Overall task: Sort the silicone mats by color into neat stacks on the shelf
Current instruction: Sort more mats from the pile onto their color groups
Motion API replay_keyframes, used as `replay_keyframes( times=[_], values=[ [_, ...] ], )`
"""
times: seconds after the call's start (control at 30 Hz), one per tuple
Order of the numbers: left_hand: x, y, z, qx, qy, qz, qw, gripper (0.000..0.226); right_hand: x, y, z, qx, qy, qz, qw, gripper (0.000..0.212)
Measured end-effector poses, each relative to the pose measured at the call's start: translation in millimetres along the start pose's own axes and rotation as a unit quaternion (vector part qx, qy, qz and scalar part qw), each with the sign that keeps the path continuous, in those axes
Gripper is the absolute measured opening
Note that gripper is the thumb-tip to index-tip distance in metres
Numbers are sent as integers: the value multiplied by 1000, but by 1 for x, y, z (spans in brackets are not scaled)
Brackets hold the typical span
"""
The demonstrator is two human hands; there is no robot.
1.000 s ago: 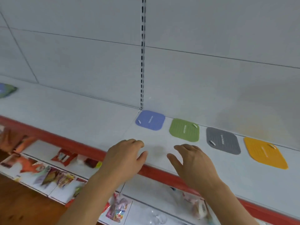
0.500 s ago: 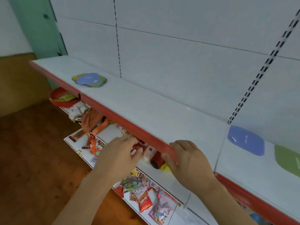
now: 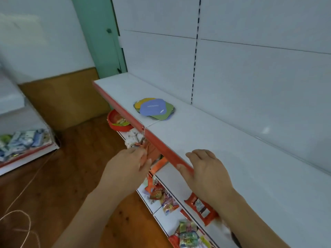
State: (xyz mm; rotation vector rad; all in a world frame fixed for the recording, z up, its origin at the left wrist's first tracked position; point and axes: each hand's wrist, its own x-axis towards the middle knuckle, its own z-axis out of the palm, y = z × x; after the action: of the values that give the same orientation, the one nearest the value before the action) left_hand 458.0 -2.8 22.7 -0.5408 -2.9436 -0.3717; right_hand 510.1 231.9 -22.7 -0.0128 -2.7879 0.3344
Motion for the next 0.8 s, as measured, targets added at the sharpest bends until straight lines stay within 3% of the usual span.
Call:
replay_keyframes(
  times=[0.27, 0.57, 0.8],
  values=[
    [93, -90, 6, -24, 8, -7, 1000, 30, 114, -41, 55, -20, 7, 1, 1000, 52],
    [229, -166, 20, -47, -13, 106, 993, 32, 201, -81, 99, -48, 18, 106, 993, 53],
    [316, -168, 54, -91, -60, 180, 978, 37, 234, -78, 115, -65, 42, 198, 977, 57]
  ],
)
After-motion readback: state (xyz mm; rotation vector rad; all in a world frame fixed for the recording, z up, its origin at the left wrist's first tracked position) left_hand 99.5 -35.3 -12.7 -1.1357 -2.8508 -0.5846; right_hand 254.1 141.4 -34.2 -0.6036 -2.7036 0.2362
